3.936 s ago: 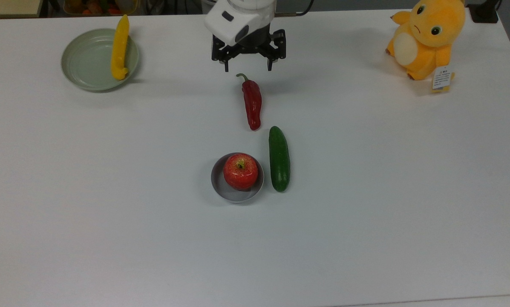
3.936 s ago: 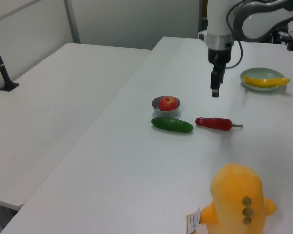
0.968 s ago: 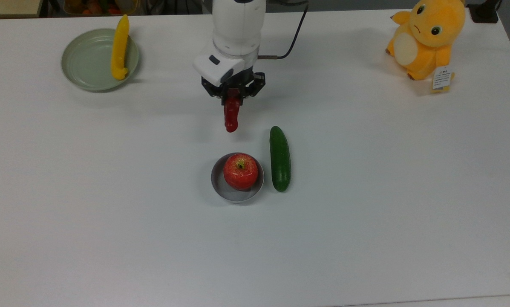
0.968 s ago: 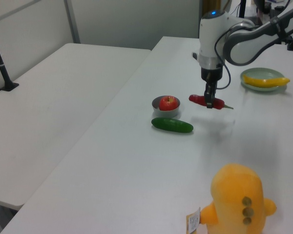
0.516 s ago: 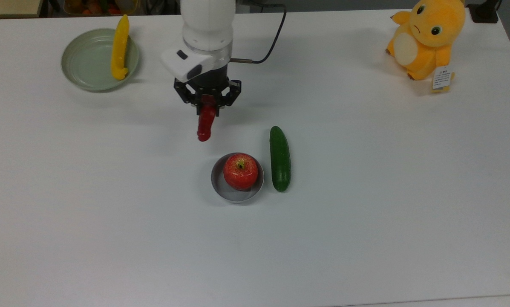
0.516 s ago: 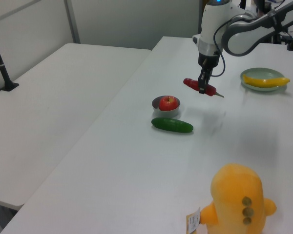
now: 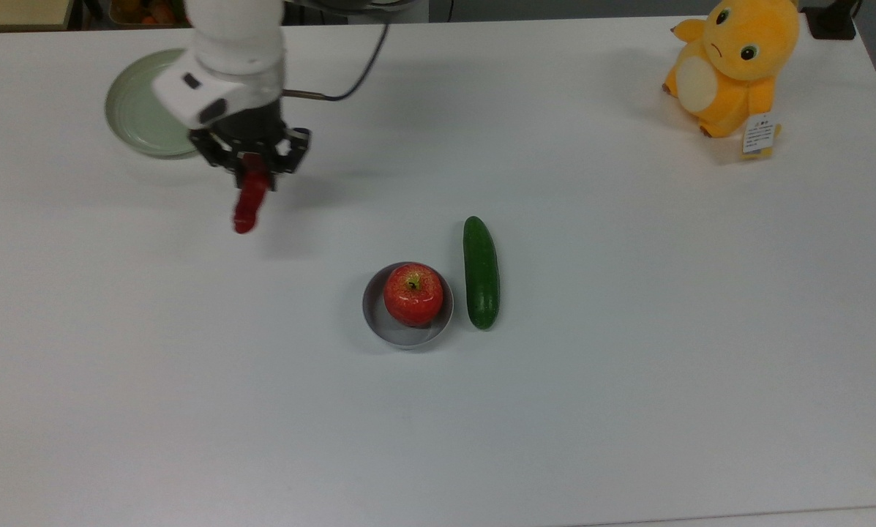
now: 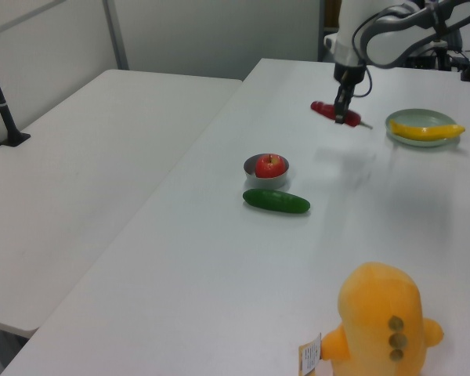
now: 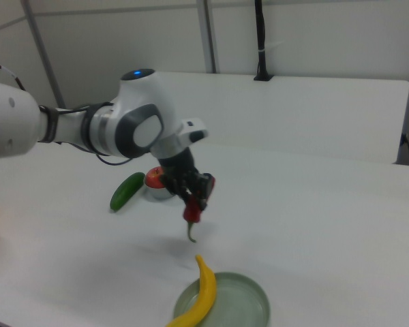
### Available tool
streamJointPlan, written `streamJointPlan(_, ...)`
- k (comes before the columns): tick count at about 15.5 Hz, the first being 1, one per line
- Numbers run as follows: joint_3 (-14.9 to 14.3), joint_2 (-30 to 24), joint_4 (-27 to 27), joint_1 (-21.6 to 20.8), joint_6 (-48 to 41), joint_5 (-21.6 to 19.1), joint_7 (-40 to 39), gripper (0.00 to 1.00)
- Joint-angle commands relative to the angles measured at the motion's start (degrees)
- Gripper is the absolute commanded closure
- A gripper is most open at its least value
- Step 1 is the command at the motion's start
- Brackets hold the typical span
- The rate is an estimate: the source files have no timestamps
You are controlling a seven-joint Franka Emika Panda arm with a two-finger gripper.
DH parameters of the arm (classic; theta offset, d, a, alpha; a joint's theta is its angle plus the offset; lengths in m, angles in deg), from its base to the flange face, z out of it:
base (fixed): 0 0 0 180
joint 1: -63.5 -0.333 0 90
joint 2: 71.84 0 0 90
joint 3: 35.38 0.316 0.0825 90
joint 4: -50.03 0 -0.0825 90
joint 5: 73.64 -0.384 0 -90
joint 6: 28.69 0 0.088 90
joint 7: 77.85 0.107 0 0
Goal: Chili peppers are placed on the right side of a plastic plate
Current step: 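Carry the chili pepper toward the pale green plate beside the banana, then lower the chili pepper beside the plate and open the gripper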
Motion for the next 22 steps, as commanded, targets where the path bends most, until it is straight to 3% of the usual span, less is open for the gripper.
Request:
streamJointPlan(1,-4.9,-1.51,-0.3,1.25,-4.38,0.61,-10.56,1.0)
streamJointPlan(6,-11.84,-3.8,-0.39,3.27,-10.63,0.61,-27.27,1.0)
streamJointPlan(10,-16.59,-3.1,-0.65,4.33,-10.12,0.7,-33.7,1.0)
streamJointPlan(17,-16.78,-0.2,-0.83,10.04,-8.53,-0.18,-41.0,1.0)
streamJointPlan(22,-16.78,2.87,-0.83,12.41,-5.39,-0.53,-41.01,1.0)
